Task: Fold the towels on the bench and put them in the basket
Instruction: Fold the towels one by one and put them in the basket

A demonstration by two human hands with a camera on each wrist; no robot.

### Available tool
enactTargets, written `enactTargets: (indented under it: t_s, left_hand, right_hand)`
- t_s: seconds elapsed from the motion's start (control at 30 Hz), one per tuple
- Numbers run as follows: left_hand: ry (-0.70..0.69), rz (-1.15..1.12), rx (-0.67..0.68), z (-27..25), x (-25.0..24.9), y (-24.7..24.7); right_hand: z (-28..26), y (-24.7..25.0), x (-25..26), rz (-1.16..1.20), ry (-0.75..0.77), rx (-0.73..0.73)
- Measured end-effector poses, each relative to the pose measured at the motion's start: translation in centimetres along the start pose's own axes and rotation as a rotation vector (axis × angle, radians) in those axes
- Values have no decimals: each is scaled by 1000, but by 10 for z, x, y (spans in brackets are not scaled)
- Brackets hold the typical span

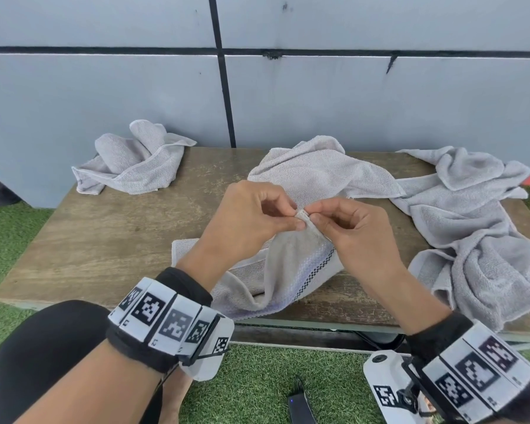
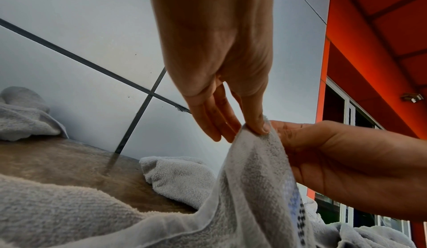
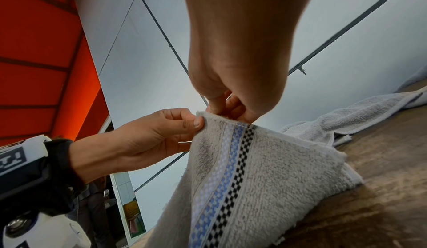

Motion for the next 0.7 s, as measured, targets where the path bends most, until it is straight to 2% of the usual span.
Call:
enactTargets:
  t_s: [0.37, 0.5, 0.6, 0.7]
  left_hand:
    - [20, 45, 15, -1, 1, -1]
    - [0, 31, 8, -1, 0, -1]
    - [-17, 26, 10, -2, 0, -5]
    - [-34, 27, 34, -5, -3, -11]
  right_hand:
    - [-1, -1, -1, 59, -33, 21]
    - [-2, -5, 0, 113, -51, 72]
    - [-2, -9, 3, 51, -32, 112]
    - [-1, -5, 6, -20, 5, 81]
Point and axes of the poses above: each hand's wrist, its own z-axis towards the middle knuckle, its own y-axis out of the back of the hand, x = y × z, the point moved 7 cm from there along z, towards the middle knuckle
